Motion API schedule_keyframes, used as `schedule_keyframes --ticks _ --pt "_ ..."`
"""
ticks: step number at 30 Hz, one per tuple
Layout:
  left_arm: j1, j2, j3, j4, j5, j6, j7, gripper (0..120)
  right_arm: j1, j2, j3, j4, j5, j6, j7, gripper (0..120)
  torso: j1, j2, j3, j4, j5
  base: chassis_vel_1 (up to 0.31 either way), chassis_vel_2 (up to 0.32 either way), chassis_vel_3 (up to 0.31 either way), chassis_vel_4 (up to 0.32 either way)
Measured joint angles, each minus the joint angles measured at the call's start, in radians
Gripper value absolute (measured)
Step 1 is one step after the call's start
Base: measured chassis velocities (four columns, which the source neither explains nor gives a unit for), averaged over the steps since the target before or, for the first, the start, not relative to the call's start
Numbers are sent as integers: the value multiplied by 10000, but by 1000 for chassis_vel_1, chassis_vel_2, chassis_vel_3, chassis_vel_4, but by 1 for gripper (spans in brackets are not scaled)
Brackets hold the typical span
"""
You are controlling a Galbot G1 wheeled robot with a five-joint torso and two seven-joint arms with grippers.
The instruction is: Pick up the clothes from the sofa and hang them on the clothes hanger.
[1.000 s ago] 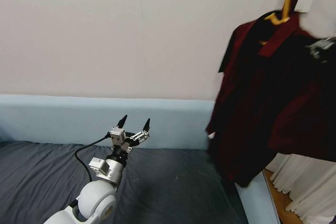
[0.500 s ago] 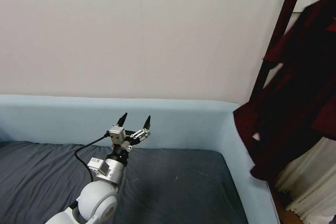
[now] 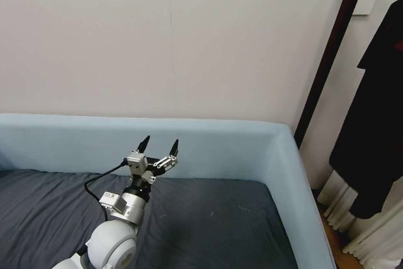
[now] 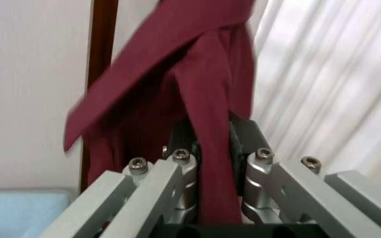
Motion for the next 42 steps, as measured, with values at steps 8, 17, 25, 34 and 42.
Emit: schedule_keyframes --ticks 8,17,25,34,42 --pt "-288 -44 21 339 -22 -27 -19 100 2835 1861 -2396 -1085 -139 8 747 7 2 0 -1 3 -6 0 0 0 0" --pt "-274 -103 17 475 -14 -99 -60 100 4252 2966 -3498 -2209 51 240 1838 7 1 0 -2 5 -11 0 0 0 0" --pt "-130 -72 -132 302 -4 -106 -150 100 5287 3946 -4235 -3498 722 415 3314 7 1 1 -3 4 -10 0 0 0 0" --pt "250 -39 -365 131 96 -196 -275 100 6028 5473 -4676 -5320 518 221 4230 7 1 1 -3 5 -13 0 0 0 0" --pt "268 -83 -384 95 125 -209 -324 100 6025 6519 -4483 -6403 256 142 4930 7 0 2 -3 4 -12 0 0 0 0"
